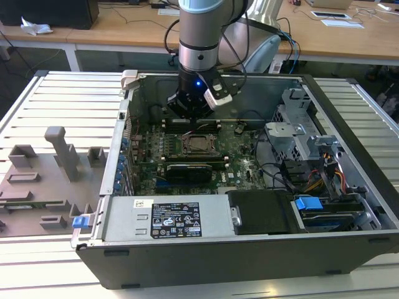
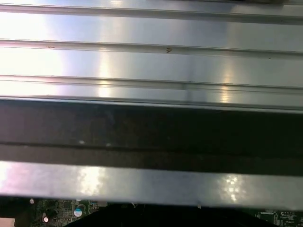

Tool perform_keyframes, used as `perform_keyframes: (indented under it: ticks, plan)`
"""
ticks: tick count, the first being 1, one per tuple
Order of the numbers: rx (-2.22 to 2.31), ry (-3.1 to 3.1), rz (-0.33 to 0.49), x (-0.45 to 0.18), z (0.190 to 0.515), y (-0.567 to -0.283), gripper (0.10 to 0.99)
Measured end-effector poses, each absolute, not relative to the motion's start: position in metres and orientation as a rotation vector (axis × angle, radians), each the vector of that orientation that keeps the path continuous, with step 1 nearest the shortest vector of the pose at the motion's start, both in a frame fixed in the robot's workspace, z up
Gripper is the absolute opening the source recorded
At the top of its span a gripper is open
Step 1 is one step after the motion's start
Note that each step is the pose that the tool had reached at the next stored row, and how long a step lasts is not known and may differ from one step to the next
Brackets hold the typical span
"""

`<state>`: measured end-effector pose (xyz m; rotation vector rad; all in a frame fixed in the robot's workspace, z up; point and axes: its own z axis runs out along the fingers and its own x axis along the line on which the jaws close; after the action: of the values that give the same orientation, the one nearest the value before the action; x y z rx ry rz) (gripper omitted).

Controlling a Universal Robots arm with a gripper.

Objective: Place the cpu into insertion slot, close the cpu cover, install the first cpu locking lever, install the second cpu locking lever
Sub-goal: 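Install the first cpu locking lever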

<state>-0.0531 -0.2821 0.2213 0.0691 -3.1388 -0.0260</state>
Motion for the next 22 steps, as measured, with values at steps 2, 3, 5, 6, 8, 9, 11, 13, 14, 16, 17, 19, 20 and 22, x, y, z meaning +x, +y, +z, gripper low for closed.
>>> perform_keyframes:
  ticks: [2,3,5,6,8,9,11,13,14,16,17,19,20,22]
  plan:
    - [0.070,-3.139,-0.026,-0.0531,0.2198,-0.2799,0.106]
    - [0.070,-3.139,-0.026,-0.0531,0.2193,-0.2792,0.106]
    - [0.071,-3.139,-0.026,-0.0525,0.2190,-0.2790,0.106]
    - [0.070,-3.139,-0.026,-0.0520,0.2188,-0.2790,0.106]
    - [0.070,-3.139,-0.026,-0.0511,0.2181,-0.2790,0.106]
    - [0.070,-3.139,-0.026,-0.0508,0.2179,-0.2790,0.106]
    - [0.070,-3.139,-0.026,-0.0497,0.2170,-0.2790,0.106]
    - [0.070,-3.139,-0.026,-0.0490,0.2163,-0.2790,0.106]
    - [0.070,-3.139,-0.026,-0.0486,0.2159,-0.2790,0.106]
    - [0.070,-3.139,-0.026,-0.0478,0.2152,-0.2790,0.106]
    - [0.070,-3.139,-0.026,-0.0476,0.2149,-0.2790,0.106]
    - [0.070,-3.139,-0.026,-0.0472,0.2145,-0.2790,0.106]
    - [0.070,-3.139,-0.026,-0.0470,0.2142,-0.2790,0.106]
    - [0.070,-3.139,-0.026,-0.0467,0.2136,-0.2790,0.106]
